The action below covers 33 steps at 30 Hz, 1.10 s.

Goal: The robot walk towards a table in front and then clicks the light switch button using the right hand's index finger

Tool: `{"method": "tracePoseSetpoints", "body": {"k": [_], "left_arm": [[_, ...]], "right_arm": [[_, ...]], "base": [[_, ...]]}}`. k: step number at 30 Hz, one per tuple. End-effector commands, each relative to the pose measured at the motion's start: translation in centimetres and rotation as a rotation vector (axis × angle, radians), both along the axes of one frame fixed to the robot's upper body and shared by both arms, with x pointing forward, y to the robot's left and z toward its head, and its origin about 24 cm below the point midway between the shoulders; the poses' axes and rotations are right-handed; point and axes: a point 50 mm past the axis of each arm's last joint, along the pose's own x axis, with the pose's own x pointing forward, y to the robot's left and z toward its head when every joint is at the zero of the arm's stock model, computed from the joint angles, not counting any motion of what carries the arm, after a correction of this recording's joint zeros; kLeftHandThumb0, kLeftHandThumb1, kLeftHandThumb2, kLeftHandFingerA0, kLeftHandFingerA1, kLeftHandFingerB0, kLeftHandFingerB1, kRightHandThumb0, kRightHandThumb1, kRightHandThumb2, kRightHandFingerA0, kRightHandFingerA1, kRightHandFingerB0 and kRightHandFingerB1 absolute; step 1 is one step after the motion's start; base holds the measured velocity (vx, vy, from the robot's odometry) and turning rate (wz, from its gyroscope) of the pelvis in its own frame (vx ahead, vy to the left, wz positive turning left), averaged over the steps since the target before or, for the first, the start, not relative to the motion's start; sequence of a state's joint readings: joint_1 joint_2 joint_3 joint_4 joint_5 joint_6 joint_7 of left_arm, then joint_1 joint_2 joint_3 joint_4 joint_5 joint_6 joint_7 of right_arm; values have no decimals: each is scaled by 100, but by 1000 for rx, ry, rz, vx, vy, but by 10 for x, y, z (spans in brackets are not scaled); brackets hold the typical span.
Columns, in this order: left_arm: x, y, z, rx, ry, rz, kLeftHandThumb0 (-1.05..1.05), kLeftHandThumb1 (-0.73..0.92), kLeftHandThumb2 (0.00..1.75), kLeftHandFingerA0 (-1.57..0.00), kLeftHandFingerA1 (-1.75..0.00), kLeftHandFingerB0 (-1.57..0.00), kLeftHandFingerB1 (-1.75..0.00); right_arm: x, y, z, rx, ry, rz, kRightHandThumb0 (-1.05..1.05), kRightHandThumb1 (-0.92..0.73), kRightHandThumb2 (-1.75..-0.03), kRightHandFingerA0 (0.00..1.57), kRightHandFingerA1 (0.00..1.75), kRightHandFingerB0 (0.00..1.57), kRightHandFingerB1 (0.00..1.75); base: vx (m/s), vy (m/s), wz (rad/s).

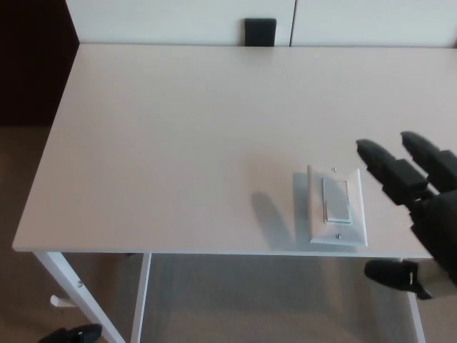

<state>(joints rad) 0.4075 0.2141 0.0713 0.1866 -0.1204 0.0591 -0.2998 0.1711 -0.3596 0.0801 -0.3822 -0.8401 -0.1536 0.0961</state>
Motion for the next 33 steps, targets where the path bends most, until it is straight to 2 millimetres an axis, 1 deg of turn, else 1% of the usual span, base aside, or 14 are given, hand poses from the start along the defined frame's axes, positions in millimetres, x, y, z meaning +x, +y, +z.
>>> {"method": "tracePoseSetpoints", "body": {"k": [1, 4, 11, 12, 13, 14, 15, 16, 17, 18, 21, 28, 30, 33], "left_arm": [[3, 8, 7, 81, 27, -49, 1, 69, 60, -50, -49, -36, -42], [2, 9, 7, 81, 27, -57, 1, 68, 59, -50, -49, -36, -42], [5, 9, 8, 85, 26, -59, 1, 68, 59, -51, -49, -36, -41], [5, 8, 8, 86, 28, -59, 1, 68, 59, -51, -48, -36, -41], [5, 8, 8, 86, 29, -60, 1, 68, 59, -51, -49, -36, -41], [5, 8, 8, 87, 29, -61, 0, 68, 59, -51, -49, -36, -41], [5, 8, 8, 88, 30, -62, 0, 68, 59, -51, -49, -36, -41], [5, 8, 8, 90, 29, -63, -1, 67, 59, -51, -48, -36, -41], [5, 8, 8, 91, 29, -63, -1, 67, 59, -51, -48, -36, -41], [5, 8, 8, 89, 29, -63, 0, 68, 59, -51, -49, -36, -41], [6, 8, 9, 93, 30, -63, 1, 67, 59, -52, -48, -37, -41], [7, 9, 9, 98, 27, -69, 1, 68, 59, -51, -48, -36, -41], [7, 8, 9, 102, 26, -73, 1, 67, 59, -52, -48, -37, -41], [7, 8, 10, 106, 28, -72, 1, 67, 58, -53, -48, -38, -41]], "right_arm": [[1, -1, -25, -235, 51, -150, -94, -63, -97, 0, 12, 0, 0], [-2, 2, -29, -227, 63, -146, -98, -69, -102, 0, 12, 0, 0], [-2, 8, -31, -247, 66, -155, -95, -64, -99, 0, 12, 0, 0], [-2, 8, -32, -247, 66, -159, -83, -68, -77, 0, 0, 0, 16], [-2, 8, -33, -247, 65, -160, -93, -62, -96, 0, 10, 3, 1], [-2, 9, -34, -250, 63, -161, -82, -66, -75, 0, 0, 0, 19], [-2, 9, -35, -253, 61, -163, -82, -66, -75, 0, 0, 0, 19], [-2, 10, -35, -260, 57, -163, -85, -56, -88, 0, 5, 5, 9], [-2, 10, -36, -264, 55, -164, -85, -56, -88, 0, 5, 5, 9], [-2, 11, -36, -271, 53, -166, -92, -59, -94, 0, 7, 2, 2], [-3, 13, -37, -280, 47, -170, -95, -60, -94, 0, 3, 3, 1], [-1, 14, -39, -298, 49, -170, -92, -59, -94, 0, 6, 1, 2], [-1, 15, -39, -299, 49, -166, -98, -62, -95, 0, 0, 6, 0], [-2, 17, -41, -300, 42, -158, -96, -61, -95, 0, 0, 11, 6]], "base": [[0, 0, 0], [0, 0, 0], [0, 0, 0], [0, 0, 0], [0, 0, 0], [0, 0, 0], [0, 0, 0], [0, 0, 0], [0, 0, 0], [0, 0, 0], [0, 0, 0], [0, 0, 0], [0, 0, 0], [0, 0, 0]]}}
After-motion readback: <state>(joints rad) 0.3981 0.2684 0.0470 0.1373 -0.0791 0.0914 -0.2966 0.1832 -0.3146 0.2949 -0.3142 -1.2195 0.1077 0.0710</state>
